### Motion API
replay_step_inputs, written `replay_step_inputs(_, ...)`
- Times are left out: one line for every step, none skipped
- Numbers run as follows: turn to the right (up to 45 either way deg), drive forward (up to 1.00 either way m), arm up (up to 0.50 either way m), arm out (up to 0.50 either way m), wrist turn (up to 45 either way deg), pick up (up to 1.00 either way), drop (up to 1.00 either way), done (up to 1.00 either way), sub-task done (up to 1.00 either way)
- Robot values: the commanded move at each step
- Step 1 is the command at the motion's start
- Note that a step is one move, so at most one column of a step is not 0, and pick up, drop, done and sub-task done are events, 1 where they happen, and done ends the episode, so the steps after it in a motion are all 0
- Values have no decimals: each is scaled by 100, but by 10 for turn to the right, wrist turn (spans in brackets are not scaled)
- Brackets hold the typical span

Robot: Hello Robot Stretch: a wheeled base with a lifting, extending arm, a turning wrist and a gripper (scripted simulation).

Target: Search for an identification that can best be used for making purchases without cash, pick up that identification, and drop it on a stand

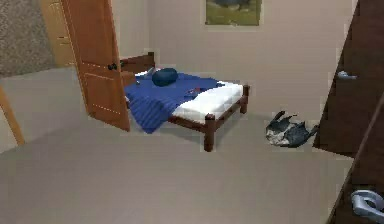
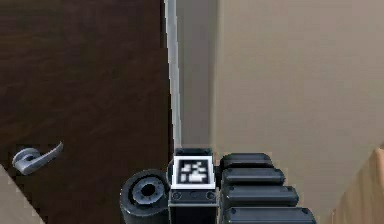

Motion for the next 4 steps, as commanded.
replay_step_inputs(-360, 0, 0, 0, 0, 0, 0, 0, 0)
replay_step_inputs(0, 100, 0, 0, 0, 0, 0, 0, 0)
replay_step_inputs(0, 100, 0, 0, 0, 0, 0, 0, 0)
replay_step_inputs(0, 100, 0, 0, 0, 0, 0, 0, 0)
